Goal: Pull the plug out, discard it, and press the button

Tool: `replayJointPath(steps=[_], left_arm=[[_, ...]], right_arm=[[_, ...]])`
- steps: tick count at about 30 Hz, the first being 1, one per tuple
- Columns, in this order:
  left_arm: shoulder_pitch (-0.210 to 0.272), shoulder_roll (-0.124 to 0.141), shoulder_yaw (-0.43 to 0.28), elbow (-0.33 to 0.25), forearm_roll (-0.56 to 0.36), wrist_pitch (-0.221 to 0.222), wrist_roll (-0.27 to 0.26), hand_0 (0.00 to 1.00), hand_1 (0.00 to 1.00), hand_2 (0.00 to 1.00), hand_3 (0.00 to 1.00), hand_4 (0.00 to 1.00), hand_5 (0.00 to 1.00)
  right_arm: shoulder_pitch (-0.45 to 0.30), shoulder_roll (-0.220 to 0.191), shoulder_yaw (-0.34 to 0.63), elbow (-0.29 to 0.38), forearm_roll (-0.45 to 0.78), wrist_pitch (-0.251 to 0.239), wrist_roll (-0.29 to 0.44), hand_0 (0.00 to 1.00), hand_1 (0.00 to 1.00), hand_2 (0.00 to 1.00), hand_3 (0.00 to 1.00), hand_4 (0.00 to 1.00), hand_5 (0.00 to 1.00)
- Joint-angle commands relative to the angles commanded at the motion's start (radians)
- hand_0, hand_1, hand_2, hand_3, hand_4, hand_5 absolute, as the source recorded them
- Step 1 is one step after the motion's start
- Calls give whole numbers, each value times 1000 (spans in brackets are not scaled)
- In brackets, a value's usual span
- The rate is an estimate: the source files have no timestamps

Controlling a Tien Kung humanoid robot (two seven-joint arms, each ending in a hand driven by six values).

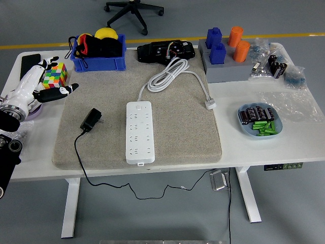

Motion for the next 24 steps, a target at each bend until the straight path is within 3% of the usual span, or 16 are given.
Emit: replayJointPath(steps=[24], left_arm=[[-3,2,-2,-9,-4,-3,3,890,900,887,925,858,369]], right_arm=[[0,-2,1,1,1,-1,-1,752,703,711,728,769,658]])
